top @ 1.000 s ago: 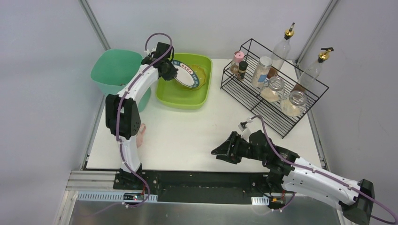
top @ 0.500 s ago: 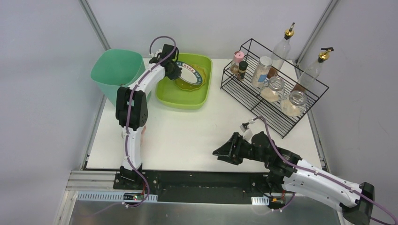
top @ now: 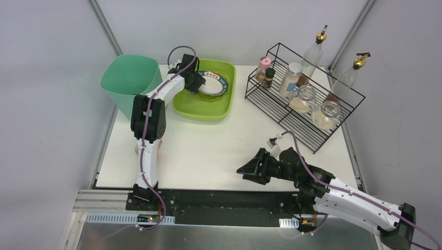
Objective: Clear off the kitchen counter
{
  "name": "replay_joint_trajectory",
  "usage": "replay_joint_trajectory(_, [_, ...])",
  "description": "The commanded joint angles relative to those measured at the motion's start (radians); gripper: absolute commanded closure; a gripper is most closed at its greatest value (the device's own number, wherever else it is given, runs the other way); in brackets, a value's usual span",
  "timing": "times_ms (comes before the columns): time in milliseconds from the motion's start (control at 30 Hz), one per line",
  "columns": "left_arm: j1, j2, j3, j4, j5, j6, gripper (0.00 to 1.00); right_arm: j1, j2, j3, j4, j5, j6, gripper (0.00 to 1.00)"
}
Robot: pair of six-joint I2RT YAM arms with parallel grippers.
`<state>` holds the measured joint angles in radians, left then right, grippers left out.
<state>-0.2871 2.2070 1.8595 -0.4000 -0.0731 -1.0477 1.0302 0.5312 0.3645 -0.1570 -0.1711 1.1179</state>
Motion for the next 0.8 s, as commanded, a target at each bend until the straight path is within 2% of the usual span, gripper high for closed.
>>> replay_joint_trajectory(0, [-0.001, -0.014, -0.022, 0.052, 0.029, -0.010, 0.53, 0.004, -0.015, 0.001, 0.007, 0.002, 0.011, 0.39])
replay_joint_trajectory(233, [-0.003, -0.037, -0.056, 0.054, 0.071, 0.014, 0.51, 0.004, -0.021, -0.004, 0.007, 0.006, 0.019, 0.39])
replay_joint_trajectory(533, [-0.001, -0.041, -0.085, -0.016, 0.212, 0.066, 0.47, 0.004, -0.029, 0.004, -0.018, 0.019, 0.024, 0.38])
replay_joint_trajectory(633, [0.008, -0.009, -0.043, -0.074, 0.255, 0.098, 0.43, 0.003, -0.040, 0.003, -0.027, 0.025, 0.029, 0.38])
replay_joint_trajectory(767, [0.033, 0.073, 0.074, -0.171, 0.324, 0.134, 0.43, 0.005, -0.052, 0.004, -0.043, 0.033, 0.042, 0.38])
